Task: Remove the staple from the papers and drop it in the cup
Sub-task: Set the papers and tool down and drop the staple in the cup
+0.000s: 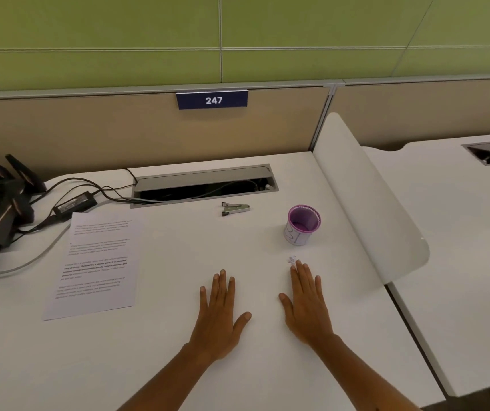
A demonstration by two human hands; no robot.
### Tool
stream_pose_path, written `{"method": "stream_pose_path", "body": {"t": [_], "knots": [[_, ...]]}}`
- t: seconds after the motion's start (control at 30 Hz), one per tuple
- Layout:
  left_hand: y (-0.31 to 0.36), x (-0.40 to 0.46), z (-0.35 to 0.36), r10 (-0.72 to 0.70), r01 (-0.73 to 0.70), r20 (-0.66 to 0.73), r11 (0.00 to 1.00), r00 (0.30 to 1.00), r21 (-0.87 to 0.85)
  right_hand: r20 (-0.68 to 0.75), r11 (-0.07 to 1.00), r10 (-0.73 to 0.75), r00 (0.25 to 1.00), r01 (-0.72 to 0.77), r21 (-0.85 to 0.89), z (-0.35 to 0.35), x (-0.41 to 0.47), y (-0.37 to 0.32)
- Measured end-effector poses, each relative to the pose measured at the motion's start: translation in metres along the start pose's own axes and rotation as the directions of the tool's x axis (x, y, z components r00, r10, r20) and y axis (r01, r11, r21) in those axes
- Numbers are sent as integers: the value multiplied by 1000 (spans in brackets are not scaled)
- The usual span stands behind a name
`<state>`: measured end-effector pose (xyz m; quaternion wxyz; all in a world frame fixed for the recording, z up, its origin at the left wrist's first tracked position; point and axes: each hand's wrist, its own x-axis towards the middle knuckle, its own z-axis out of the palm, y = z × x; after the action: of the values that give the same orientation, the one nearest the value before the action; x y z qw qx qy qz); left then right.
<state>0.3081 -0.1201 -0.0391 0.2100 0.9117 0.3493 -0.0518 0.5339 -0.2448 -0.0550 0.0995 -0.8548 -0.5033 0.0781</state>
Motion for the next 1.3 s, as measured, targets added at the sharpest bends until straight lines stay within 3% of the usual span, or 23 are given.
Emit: {"method": "stream_pose_path", "body": {"t": [0.3, 0.5, 0.9, 1.1, 1.3], "knots": [[11, 13, 13, -42, 34, 93, 995, 995, 89, -12, 982, 178, 984, -178, -60, -13, 16, 28], [11, 19, 10, -58, 52, 149, 998, 987, 47, 11, 967, 217, 976, -214, -139, -10, 36, 21], [11, 21, 6, -63, 51, 190, 996, 980, 67, -3, 978, 72, 997, -71, -198, -7, 53, 9], [12, 22, 4, -64, 49, 206, 996, 977, 76, -46, 999, 19, 999, -17, 32, -18, 61, 7], [11, 21, 3, -64, 48, 211, 996, 975, 79, -6, 991, -132, 991, 132, 28, -23, 73, 6]]}}
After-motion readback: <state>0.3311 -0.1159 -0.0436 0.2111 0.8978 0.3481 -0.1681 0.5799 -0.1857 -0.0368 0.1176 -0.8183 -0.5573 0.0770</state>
